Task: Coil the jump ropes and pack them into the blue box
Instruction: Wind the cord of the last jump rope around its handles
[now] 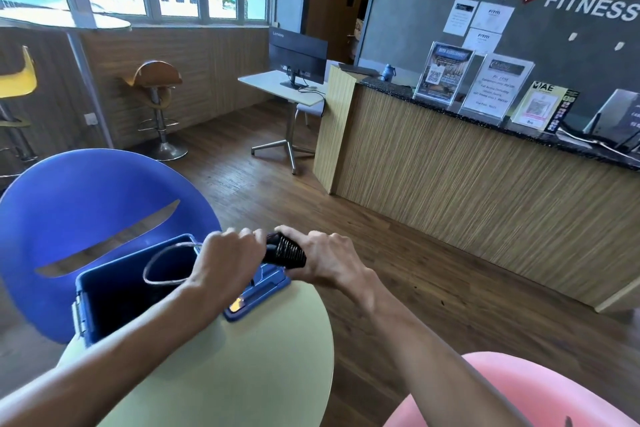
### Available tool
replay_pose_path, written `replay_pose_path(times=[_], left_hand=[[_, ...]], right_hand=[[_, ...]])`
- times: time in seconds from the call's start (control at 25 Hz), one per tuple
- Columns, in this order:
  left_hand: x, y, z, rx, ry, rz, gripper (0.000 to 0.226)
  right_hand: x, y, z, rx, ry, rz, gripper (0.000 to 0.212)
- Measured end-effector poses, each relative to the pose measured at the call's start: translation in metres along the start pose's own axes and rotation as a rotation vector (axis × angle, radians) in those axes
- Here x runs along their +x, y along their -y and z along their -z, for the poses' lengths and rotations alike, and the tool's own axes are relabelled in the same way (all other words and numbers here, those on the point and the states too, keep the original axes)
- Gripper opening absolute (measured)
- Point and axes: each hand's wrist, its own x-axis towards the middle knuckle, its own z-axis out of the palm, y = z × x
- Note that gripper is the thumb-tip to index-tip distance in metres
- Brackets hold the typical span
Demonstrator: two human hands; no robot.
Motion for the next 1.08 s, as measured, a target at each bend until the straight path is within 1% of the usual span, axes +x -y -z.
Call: replay_pose_path(times=[0.04, 0.08, 0.12, 0.16, 0.2, 0.24, 0.28, 0.32, 0.36, 0.4, 0.44, 0.48, 0.56, 0.68, 0.76, 0.84, 0.92, 1.04, 1.08], left_hand=[[-0.005, -0.004, -0.008, -0.068, 0.007, 0.023, 0.041], [-0.01, -0.008, -0.011, -0.152, 0.053, 0.082, 0.038], [-0.012, -0.013, -0.015, -0.29, 0.075, 0.178, 0.031], [-0.01, -0.017, -0.015, -0.463, 0.101, 0.27, 0.025], [-0.009, -0.018, -0.014, -0.705, 0.115, 0.331, 0.028], [-0.006, -0.016, -0.011, -1.011, 0.182, 0.397, 0.036], [-0.001, -0.013, -0.008, -1.343, 0.307, 0.438, 0.045], [0.001, -0.008, -0.005, -1.64, 0.469, 0.429, 0.053], [0.002, -0.003, -0.006, -1.84, 0.62, 0.368, 0.057], [0.001, 0.001, -0.006, -1.942, 0.724, 0.28, 0.056], [0.001, 0.003, -0.011, -1.985, 0.765, 0.209, 0.052], [0.002, 0.002, -0.013, -2.011, 0.76, 0.166, 0.045], [0.006, -0.004, -0.018, -2.127, 0.742, 0.172, 0.033], [0.007, -0.022, -0.025, -2.367, 0.789, 0.186, 0.022], [0.005, -0.03, -0.028, -2.438, 0.776, 0.249, 0.022], [0.005, -0.032, -0.033, -2.49, 0.711, 0.367, 0.019], [0.006, -0.031, -0.035, -2.455, 0.637, 0.431, 0.019], [0.008, -0.029, -0.039, -2.193, 0.493, 0.49, 0.02], [0.009, -0.03, -0.039, -2.117, 0.451, 0.535, 0.026]], right_hand=[[0.001, -0.002, 0.0, -0.005, -0.042, -0.016, 0.068], [0.003, -0.004, 0.001, -0.015, -0.079, -0.031, 0.065], [0.003, -0.006, 0.001, -0.027, -0.105, -0.042, 0.063], [0.004, -0.008, 0.002, -0.036, -0.121, -0.046, 0.063], [0.004, -0.01, 0.002, -0.038, -0.136, -0.05, 0.065], [0.004, -0.012, 0.001, -0.038, -0.156, -0.056, 0.067], [0.004, -0.014, 0.001, -0.04, -0.181, -0.06, 0.07], [0.004, -0.015, 0.003, -0.047, -0.201, -0.054, 0.071], [0.005, -0.015, 0.003, -0.052, -0.207, -0.037, 0.071], [0.006, -0.014, 0.003, -0.051, -0.203, -0.013, 0.071], [0.006, -0.012, 0.004, -0.045, -0.198, 0.009, 0.072], [0.006, -0.01, 0.005, -0.037, -0.194, 0.025, 0.073], [0.007, -0.008, 0.006, -0.028, -0.179, 0.041, 0.074], [0.005, -0.007, 0.005, -0.011, -0.166, 0.022, 0.075], [0.006, -0.009, 0.005, -0.008, -0.184, 0.001, 0.074], [0.006, -0.014, 0.004, -0.022, -0.182, -0.028, 0.076], [0.006, -0.019, 0.002, -0.029, -0.175, -0.068, 0.08], [0.006, -0.025, 0.0, -0.025, -0.176, -0.118, 0.087], [0.006, -0.025, -0.001, -0.017, -0.182, -0.136, 0.086]])
